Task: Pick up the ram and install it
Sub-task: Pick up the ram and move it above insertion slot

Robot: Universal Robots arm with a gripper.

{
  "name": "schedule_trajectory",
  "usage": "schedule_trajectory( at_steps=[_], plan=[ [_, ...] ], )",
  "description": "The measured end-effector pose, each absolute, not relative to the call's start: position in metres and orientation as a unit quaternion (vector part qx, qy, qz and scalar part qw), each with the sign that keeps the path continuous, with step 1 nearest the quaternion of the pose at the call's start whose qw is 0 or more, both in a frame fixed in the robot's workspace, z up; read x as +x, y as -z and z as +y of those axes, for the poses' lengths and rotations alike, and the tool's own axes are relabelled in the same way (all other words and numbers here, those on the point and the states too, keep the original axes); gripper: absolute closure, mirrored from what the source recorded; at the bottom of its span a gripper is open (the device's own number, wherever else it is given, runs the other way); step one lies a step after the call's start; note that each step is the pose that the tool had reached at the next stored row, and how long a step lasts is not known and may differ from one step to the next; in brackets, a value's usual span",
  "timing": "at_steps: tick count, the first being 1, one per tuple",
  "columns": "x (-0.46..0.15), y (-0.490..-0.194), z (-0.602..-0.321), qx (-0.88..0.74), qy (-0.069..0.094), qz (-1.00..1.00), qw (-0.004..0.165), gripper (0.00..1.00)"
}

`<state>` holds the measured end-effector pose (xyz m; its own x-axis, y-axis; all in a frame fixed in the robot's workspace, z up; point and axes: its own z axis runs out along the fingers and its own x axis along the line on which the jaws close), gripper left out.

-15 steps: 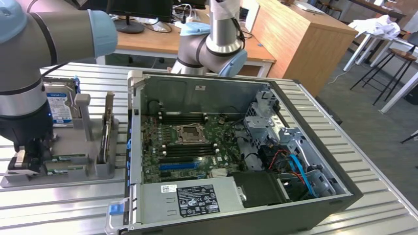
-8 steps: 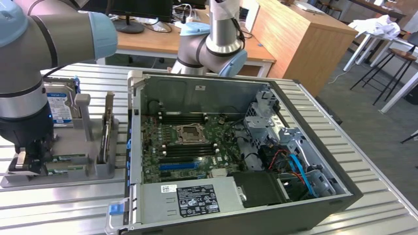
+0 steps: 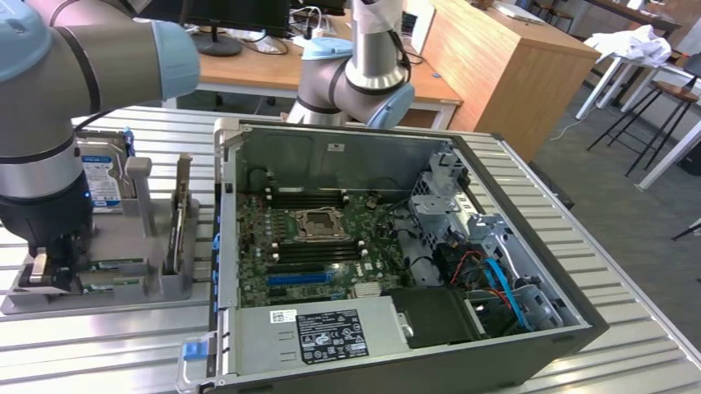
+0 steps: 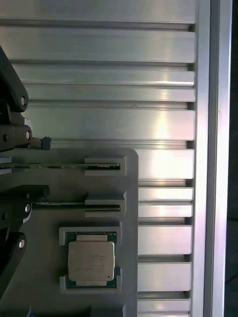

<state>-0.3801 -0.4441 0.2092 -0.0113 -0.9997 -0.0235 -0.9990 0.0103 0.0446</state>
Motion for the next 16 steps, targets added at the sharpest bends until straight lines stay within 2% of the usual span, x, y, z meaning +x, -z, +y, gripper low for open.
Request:
schedule_trajectory(
  at_steps=[16],
  plan=[
    [-0.3706, -0.2087, -0.4441, 0.709, 0.025, -0.705, 0.008, 0.59]
  ],
)
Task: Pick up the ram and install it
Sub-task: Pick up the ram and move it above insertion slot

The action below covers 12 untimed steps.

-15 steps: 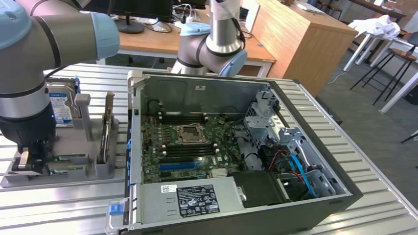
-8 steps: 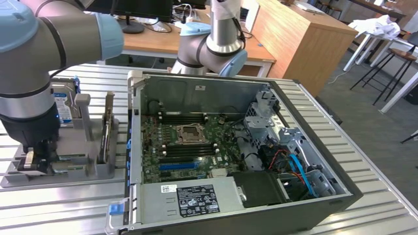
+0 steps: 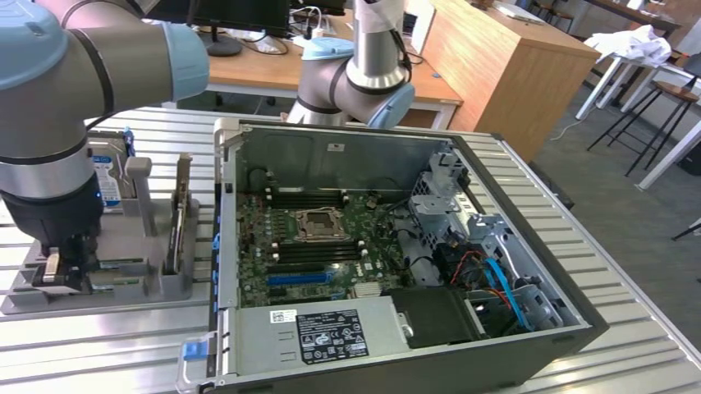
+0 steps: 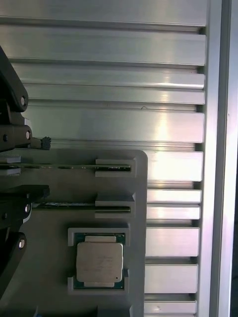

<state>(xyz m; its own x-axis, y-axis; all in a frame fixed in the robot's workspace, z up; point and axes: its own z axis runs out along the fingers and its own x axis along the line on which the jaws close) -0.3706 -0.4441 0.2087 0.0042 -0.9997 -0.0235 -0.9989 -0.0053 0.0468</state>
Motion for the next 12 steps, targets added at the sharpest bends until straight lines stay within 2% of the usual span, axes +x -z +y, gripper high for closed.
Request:
schedule_trajectory(
  at_steps=[12],
  plan=[
    [-0.3628, -0.2079, -0.4441, 0.714, 0.025, -0.700, 0.009, 0.59]
  ],
)
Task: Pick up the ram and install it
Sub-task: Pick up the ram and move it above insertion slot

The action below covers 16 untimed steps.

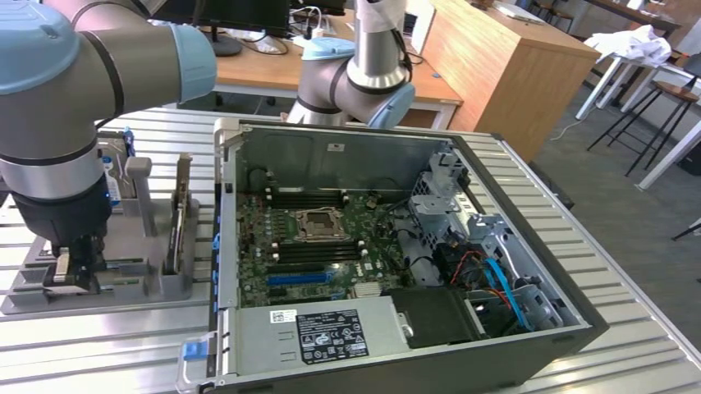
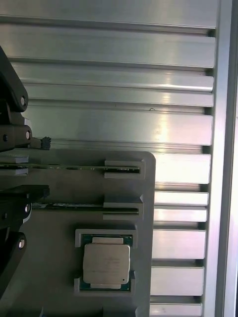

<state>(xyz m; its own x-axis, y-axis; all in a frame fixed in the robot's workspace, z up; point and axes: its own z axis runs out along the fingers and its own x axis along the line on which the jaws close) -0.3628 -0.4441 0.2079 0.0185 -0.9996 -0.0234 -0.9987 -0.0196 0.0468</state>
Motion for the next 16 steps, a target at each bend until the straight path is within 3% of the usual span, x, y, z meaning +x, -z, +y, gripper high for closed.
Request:
schedule_trajectory(
  at_steps=[16],
  plan=[
    [-0.3627, -0.2039, -0.4441, 0.714, 0.025, -0.700, 0.009, 0.59]
  ],
)
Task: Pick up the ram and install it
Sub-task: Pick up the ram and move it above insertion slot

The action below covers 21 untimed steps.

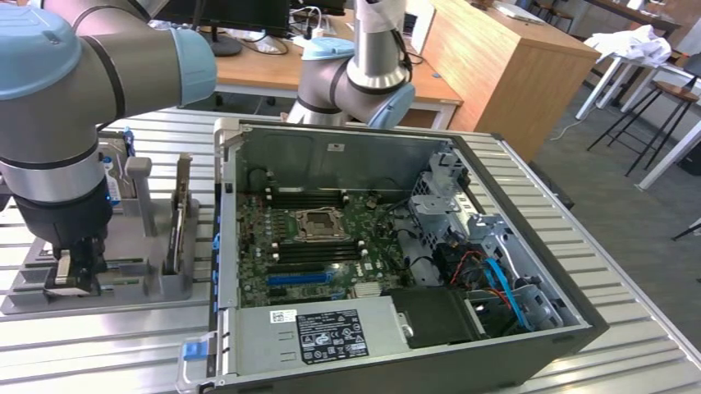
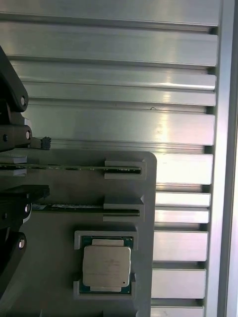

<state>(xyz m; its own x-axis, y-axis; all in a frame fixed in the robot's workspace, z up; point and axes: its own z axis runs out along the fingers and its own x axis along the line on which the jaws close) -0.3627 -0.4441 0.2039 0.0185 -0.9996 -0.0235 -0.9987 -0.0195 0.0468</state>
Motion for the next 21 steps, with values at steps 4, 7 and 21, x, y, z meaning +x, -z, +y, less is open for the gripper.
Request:
schedule_trajectory(
  at_steps=[4, 7, 21],
  plan=[
    [-0.3627, -0.2039, -0.4441, 0.714, 0.025, -0.700, 0.008, 0.66],
    [-0.3627, -0.2035, -0.4441, 0.714, 0.025, -0.700, 0.008, 0.73],
    [-0.3581, -0.2025, -0.4441, 0.714, 0.025, -0.700, 0.008, 0.73]
  ],
)
